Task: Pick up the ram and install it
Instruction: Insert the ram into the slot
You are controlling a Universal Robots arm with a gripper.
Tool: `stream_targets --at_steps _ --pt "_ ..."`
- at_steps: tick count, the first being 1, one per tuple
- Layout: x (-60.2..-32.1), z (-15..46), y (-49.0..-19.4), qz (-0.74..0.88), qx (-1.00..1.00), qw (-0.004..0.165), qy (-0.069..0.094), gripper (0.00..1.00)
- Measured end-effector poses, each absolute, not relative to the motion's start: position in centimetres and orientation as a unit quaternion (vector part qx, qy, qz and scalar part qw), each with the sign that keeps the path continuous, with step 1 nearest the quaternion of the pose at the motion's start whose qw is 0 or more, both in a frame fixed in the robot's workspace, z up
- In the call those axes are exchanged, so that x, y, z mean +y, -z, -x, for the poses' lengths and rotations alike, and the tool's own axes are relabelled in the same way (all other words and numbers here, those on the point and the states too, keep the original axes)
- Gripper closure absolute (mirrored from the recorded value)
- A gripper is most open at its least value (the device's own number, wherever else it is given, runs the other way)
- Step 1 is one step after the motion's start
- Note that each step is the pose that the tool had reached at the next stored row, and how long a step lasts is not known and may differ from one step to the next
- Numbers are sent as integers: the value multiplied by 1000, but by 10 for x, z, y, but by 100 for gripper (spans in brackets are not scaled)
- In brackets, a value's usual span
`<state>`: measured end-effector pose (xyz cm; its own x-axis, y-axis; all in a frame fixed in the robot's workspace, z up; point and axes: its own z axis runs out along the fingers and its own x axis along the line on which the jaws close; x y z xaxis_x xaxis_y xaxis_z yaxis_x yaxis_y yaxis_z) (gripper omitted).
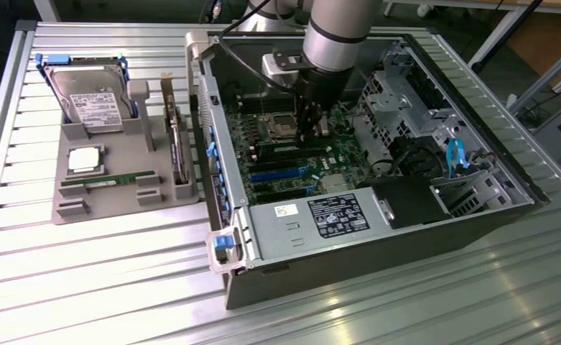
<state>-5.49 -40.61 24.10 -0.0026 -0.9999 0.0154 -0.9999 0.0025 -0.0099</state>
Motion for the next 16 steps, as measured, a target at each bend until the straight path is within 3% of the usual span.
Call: stream_targets --at_steps 16 --pt "-404 57 -236 -706 -708 2 -9 87"
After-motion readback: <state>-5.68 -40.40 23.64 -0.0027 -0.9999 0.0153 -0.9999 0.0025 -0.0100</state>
